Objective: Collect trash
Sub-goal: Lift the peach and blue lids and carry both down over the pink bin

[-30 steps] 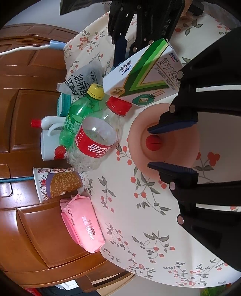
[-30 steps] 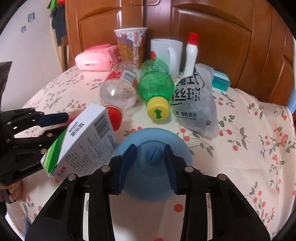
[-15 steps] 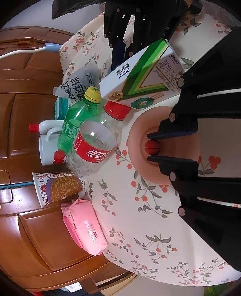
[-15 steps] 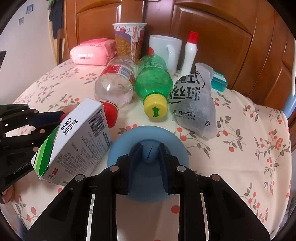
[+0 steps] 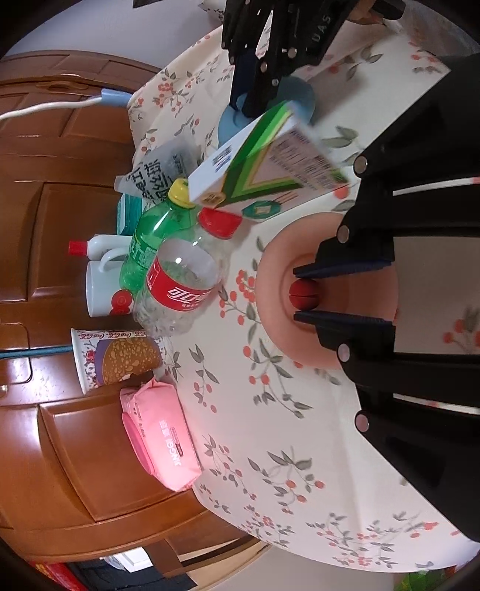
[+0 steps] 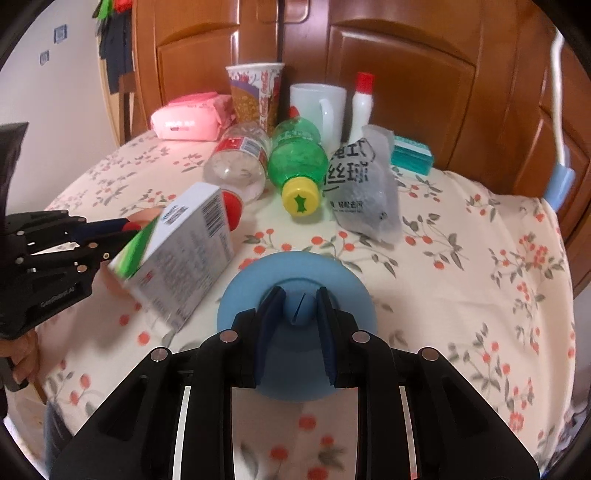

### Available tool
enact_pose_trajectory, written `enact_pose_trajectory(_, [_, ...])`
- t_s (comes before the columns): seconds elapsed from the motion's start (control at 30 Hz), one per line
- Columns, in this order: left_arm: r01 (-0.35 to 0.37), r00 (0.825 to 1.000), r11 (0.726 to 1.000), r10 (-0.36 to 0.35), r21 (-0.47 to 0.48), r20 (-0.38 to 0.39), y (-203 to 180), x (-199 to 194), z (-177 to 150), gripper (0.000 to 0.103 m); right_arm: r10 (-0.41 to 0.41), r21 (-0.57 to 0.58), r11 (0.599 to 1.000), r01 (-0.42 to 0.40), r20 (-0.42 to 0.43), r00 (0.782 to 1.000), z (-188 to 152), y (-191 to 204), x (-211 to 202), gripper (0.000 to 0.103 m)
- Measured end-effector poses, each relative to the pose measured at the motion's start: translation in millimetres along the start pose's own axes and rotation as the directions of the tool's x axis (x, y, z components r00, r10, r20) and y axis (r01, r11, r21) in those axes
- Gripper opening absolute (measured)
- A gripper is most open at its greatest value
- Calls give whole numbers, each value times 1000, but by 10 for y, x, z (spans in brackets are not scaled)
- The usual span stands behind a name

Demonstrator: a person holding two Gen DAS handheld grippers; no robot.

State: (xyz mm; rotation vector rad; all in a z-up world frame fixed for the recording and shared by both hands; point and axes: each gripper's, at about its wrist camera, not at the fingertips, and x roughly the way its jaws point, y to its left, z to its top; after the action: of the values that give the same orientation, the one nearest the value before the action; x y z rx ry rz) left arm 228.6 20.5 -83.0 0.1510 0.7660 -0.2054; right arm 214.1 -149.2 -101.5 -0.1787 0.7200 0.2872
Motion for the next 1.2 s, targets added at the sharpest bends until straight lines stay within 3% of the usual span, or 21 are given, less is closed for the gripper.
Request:
enact_pose_trajectory(0.73, [32, 996, 999, -34, 22, 78, -222, -1532, -917, 18, 84, -54, 995, -79, 80, 993, -889, 845, -1276, 23])
enact_pose_trajectory(1.0, [44, 996, 998, -47, 40, 71, -360, -1916, -1314, 18, 118, -57, 992, -114, 56, 991, -1335, 1121, -1474, 23])
enact_pose_trajectory(1.2, [54, 998, 998, -55, 44, 21, -486, -1969, -1714, 18, 149, -46, 988, -149, -1, 989, -1719, 1282, -1418, 23])
